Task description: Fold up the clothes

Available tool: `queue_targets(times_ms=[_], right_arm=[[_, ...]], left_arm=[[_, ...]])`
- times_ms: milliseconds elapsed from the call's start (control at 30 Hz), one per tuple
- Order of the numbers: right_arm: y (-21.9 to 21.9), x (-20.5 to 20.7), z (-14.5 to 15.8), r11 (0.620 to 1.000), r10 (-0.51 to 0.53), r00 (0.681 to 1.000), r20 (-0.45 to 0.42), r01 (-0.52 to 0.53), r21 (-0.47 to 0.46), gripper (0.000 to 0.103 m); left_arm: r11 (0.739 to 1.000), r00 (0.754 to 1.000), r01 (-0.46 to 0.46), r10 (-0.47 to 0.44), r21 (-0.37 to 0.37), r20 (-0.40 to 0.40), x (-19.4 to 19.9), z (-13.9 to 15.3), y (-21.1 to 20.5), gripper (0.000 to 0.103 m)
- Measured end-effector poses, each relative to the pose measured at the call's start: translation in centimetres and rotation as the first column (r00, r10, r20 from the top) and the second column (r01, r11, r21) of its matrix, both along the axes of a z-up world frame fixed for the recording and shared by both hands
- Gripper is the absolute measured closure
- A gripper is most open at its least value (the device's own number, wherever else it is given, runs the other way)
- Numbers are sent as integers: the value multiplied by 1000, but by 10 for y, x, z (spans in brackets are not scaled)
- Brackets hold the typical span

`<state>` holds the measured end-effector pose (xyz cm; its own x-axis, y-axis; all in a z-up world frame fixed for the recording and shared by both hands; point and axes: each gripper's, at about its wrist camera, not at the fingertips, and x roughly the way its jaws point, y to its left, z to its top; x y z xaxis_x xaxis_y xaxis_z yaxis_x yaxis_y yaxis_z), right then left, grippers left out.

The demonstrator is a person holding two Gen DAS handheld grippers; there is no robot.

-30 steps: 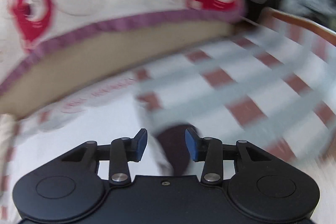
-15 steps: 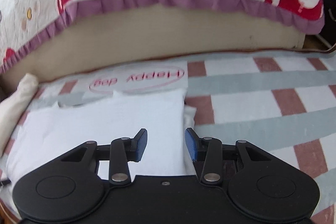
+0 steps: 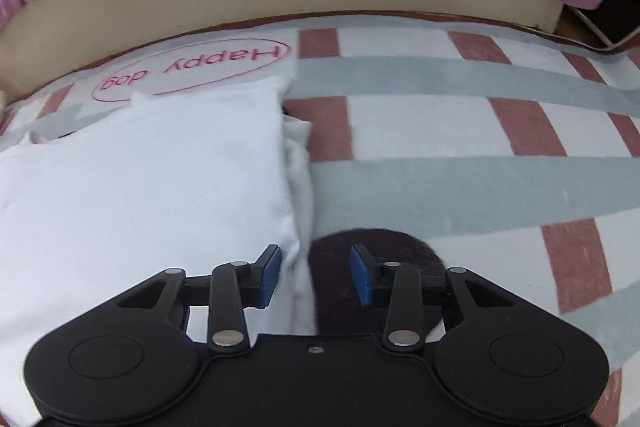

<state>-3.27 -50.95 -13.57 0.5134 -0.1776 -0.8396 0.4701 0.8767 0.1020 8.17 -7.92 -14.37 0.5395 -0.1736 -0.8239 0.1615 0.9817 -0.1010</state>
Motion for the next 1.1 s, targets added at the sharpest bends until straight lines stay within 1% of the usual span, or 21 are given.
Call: queue_targets(times_ms=[33,67,133,167,200,233,267,300,333,400,433,467,533,600,633,767,800,867,1000,1067,1100], right_arm=[[-1,-2,3,998,-35,999,0,35,-48,80],[-1,-4,7,992,-69,998,-2,69,-102,92],[2,-6,10,941,-135,989,-61,109,-320,89],[-4,-11,14,947,-168,985,-33,152,-283,88],[-10,-17,19,953,-200,980,-3,193,-233,83],[-17,-27,22,971,-225,973,44,228,-77,83],[-24,-37,25,965,-257,963,86,250,83,80],[-30,-47,28,936,-293,948,119,260,237,67],[-30,-58,27,897,-328,936,124,268,351,54],[-20,-74,22,839,-374,922,101,290,461,43],[-10,-80,18,825,-382,920,87,296,482,43],[0,-85,14,812,-386,920,73,301,500,43],[23,-83,12,820,-343,939,35,280,499,43],[40,-86,22,844,-307,950,51,247,475,43],[49,-87,27,856,-288,956,58,230,463,42],[85,-92,47,896,-215,973,82,163,412,42],[88,-93,46,902,-210,976,63,168,398,42],[94,-93,44,917,-203,979,15,185,354,42],[85,-101,27,875,-272,960,-66,275,398,40],[83,-103,19,865,-303,950,-79,309,395,39],[83,-102,14,865,-318,945,-77,322,384,35]], left_arm=[[1000,1000,-4,4,7,5,-1,1,1,59],[998,1000,-3,2,59,15,-3,2,2,59],[987,999,-3,-3,162,35,-8,3,5,59],[980,999,-1,-8,198,43,-10,4,7,59],[993,999,20,-25,117,37,-14,5,15,59],[999,999,41,-42,35,33,-17,7,23,59],[997,998,62,-60,-46,31,-20,9,30,59],[990,996,89,-86,-107,37,-25,13,33,59],[983,991,131,-125,-129,55,-29,17,30,59],[969,972,225,-216,-102,94,-37,22,17,57],[960,961,266,-257,-85,104,-40,23,10,55],[958,959,276,-270,-80,82,-42,20,4,53],[953,958,287,-286,-98,22,-45,10,-4,53],[955,957,272,-281,-120,-65,-45,-1,-5,53],[954,957,277,-284,-115,-55,-48,-1,-5,53],[949,945,298,-309,-108,-106,-53,1,-3,53],[946,941,305,-317,-106,-117,-54,2,-4,53],[937,933,318,-337,-146,-129,-56,5,-4,53],[906,933,324,-354,-273,-67,-54,14,-5,53],[905,937,331,-349,-267,-22,-52,18,-8,53],[909,941,327,-339,-260,-3,-51,18,-9,53]])
